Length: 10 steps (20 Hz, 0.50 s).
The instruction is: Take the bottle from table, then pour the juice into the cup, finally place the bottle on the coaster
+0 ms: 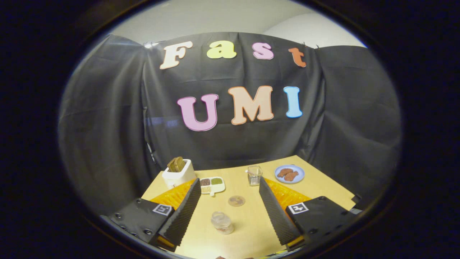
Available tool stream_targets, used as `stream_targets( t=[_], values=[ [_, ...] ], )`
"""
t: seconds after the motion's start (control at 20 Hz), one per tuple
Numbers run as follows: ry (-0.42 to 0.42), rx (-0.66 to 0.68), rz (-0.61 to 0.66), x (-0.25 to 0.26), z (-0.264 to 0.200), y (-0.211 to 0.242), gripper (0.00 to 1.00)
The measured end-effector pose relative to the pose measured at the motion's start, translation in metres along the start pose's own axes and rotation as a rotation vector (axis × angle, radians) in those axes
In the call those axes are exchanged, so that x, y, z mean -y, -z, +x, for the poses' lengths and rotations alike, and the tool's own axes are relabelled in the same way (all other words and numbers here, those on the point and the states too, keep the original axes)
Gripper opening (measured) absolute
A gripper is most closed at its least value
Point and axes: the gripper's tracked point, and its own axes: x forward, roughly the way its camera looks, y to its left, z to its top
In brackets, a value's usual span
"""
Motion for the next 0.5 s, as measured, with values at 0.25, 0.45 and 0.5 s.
stream_targets(
  t=[0.25, 0.45, 0.5],
  values=[
    [0.049, -0.049, 0.020, -0.026, -0.008, 0.057, 1.00],
    [0.067, -0.102, 0.012, -0.038, -0.008, 0.107, 1.00],
    [0.068, -0.119, 0.005, -0.041, -0.006, 0.120, 1.00]
  ],
)
